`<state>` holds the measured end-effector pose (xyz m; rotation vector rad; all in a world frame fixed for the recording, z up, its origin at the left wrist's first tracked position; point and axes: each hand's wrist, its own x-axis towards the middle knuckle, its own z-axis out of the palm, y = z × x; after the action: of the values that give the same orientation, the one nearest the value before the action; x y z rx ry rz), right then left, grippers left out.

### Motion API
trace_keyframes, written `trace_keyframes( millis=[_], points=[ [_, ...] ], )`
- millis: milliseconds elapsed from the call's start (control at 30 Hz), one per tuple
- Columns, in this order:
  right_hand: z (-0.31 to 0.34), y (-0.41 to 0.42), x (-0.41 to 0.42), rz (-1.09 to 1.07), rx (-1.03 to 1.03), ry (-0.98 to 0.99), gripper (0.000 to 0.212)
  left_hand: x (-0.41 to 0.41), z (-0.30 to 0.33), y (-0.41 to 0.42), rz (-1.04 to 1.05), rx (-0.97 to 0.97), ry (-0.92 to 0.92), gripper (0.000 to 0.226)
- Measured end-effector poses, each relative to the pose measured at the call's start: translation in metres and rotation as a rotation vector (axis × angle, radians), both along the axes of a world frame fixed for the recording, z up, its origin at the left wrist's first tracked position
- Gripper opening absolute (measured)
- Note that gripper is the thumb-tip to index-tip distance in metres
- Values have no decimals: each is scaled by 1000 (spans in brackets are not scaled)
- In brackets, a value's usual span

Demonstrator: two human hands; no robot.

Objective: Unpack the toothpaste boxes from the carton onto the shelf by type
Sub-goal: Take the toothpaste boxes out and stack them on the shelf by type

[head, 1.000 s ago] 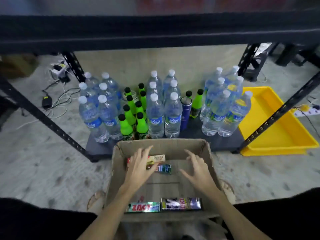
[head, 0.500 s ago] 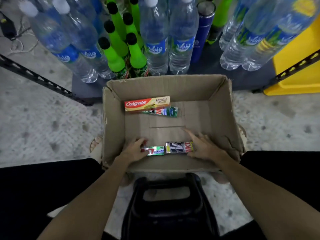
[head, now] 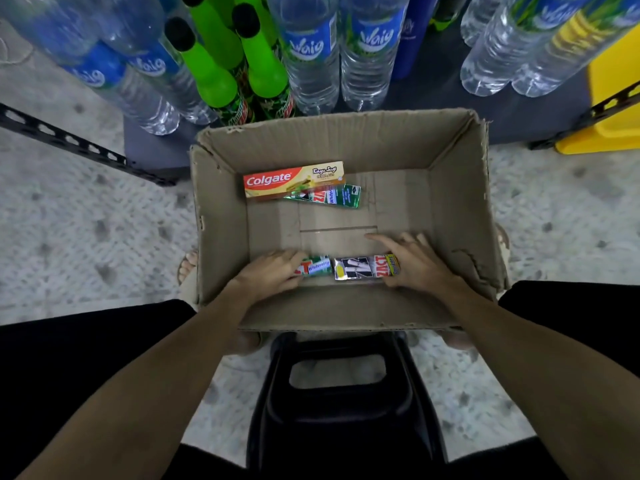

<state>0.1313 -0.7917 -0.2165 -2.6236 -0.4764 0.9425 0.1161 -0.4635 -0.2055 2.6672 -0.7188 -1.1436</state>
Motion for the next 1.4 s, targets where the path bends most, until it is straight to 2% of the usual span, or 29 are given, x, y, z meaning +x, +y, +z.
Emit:
trace_keyframes(
  millis=[133,200,267,333,467,567,700,800,900,1067,1200,1400],
  points=[
    [-3,0,4,-148,28,-123,87,10,-9,5,188,-42,-148,53],
    [-7,-2,11,-242,53,-149,77,16,-15,5,162,-39,-168,53],
    [-12,-5,17,-237,54,-178,72,21,-19,5,140,-52,-162,58],
    [-13,-8,21,-223,51,-193,71,27,-22,4,204,-103,-172,68],
    [-13,-7,16,-226,94,-171,72,28,-28,-2,364,-210,-233,40],
    [-16,-4,17,-139,92,-128,72,20,-28,2,315,-198,-177,62],
    [-24,-5,17,-85,42,-154,72,14,-32,18,245,-145,-247,83],
    [-27,-10,14,-95,92,-182,65,18,-33,25,352,-109,-315,85],
    [-22,-8,19,-162,145,-217,62,24,-30,31,355,-132,-315,77],
    [11,-10,32,-206,195,-308,59,27,-14,20,465,-240,-301,75],
    [52,-21,49,-276,226,-385,53,30,23,12,408,-296,-434,59],
    [133,-31,70,-203,283,-531,53,44,105,13,345,-354,-693,50]
  ],
)
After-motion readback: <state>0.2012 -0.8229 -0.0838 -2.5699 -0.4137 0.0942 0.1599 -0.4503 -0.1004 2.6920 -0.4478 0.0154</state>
